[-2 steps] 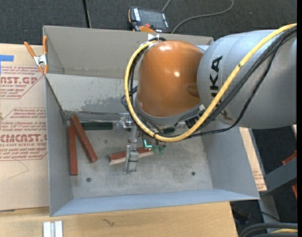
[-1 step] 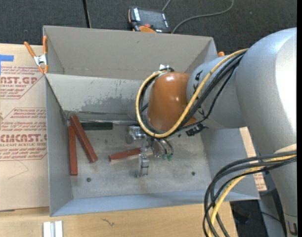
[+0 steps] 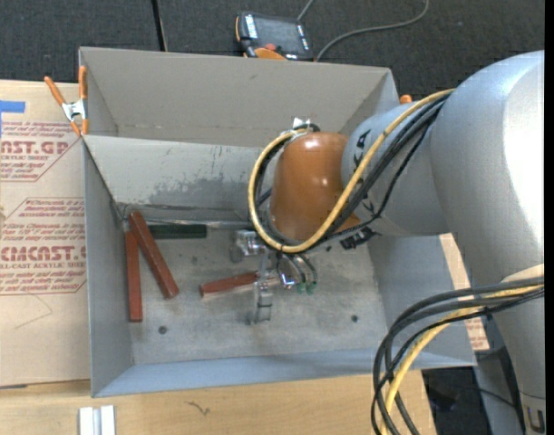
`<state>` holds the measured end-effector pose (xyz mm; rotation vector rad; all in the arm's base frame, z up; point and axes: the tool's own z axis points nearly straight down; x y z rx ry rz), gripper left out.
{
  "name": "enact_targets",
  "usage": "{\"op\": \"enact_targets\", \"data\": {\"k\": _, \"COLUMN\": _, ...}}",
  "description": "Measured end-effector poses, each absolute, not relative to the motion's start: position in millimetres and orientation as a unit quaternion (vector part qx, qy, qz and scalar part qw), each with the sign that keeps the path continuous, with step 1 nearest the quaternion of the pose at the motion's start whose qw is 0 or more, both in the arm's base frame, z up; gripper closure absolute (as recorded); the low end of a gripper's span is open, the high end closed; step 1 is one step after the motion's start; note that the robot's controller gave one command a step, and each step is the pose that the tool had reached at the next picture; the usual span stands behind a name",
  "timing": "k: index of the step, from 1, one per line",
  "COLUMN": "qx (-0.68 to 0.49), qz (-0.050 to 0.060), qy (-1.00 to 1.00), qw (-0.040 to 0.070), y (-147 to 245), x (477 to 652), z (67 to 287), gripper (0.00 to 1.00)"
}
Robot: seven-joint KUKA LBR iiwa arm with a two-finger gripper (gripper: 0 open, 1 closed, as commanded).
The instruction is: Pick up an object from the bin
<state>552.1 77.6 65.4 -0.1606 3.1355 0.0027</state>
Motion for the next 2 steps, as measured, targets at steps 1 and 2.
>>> {"op": "enact_targets", "data": {"k": 1, "qx": -0.051, "qz": 0.001, "qy": 0.999, "qw": 0.001, "y": 78.4, "x": 552.5, "z": 65.6, "gripper": 0.00}}
{"op": "enact_targets", "data": {"k": 2, "qx": -0.051, "qz": 0.001, "qy": 0.999, "qw": 0.001, "y": 79.1, "x": 552.9, "z": 65.6, "gripper": 0.00}}
